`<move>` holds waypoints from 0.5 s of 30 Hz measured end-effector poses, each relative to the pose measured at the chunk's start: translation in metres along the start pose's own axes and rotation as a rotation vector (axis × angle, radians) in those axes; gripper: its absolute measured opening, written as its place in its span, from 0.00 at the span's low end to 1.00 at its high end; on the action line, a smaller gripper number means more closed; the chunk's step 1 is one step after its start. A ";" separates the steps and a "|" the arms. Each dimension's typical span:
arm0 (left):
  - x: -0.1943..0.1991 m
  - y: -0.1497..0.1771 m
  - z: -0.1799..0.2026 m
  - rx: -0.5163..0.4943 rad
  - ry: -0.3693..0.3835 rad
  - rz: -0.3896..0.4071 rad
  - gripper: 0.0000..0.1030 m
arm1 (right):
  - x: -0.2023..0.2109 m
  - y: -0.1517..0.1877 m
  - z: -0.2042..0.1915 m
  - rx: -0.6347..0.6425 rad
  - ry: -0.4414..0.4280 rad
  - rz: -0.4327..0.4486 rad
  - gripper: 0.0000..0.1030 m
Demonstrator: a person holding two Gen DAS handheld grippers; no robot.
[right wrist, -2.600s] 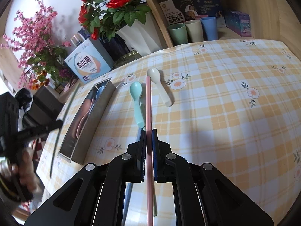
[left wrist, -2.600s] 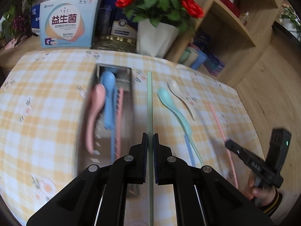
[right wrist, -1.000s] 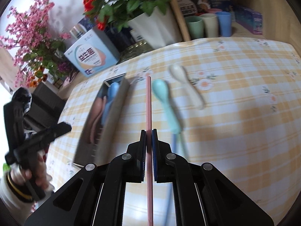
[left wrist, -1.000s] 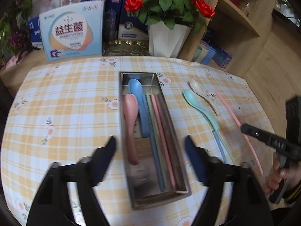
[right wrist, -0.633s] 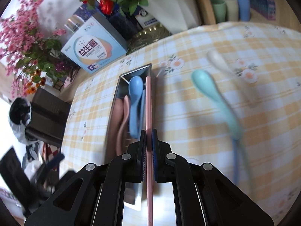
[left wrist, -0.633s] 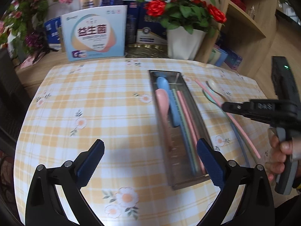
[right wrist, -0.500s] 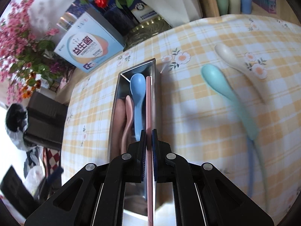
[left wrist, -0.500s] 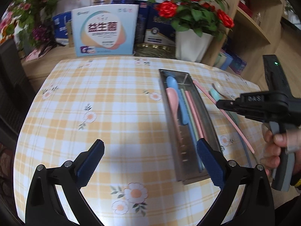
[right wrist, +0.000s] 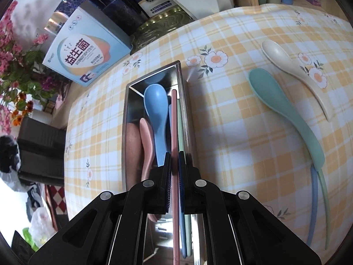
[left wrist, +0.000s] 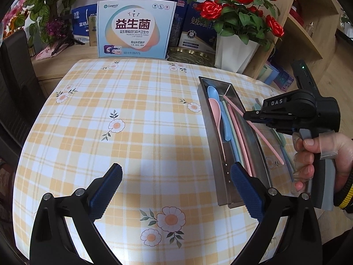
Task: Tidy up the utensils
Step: 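Lower the pink chopstick into the steel tray with the right tool and release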
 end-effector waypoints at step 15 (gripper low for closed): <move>0.004 -0.008 0.025 -0.034 0.023 -0.005 0.93 | 0.024 -0.009 -0.006 0.061 -0.085 0.058 0.08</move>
Point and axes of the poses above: each gripper's, at about its wrist camera, not at the fingertips, and x roughly against the way its jaws point, z to its right, y to its underside, the point moved 7 cm from there along -x, roughly the way its jaws point, and after that the axes turned 15 degrees about z, right-handed, at the moved point
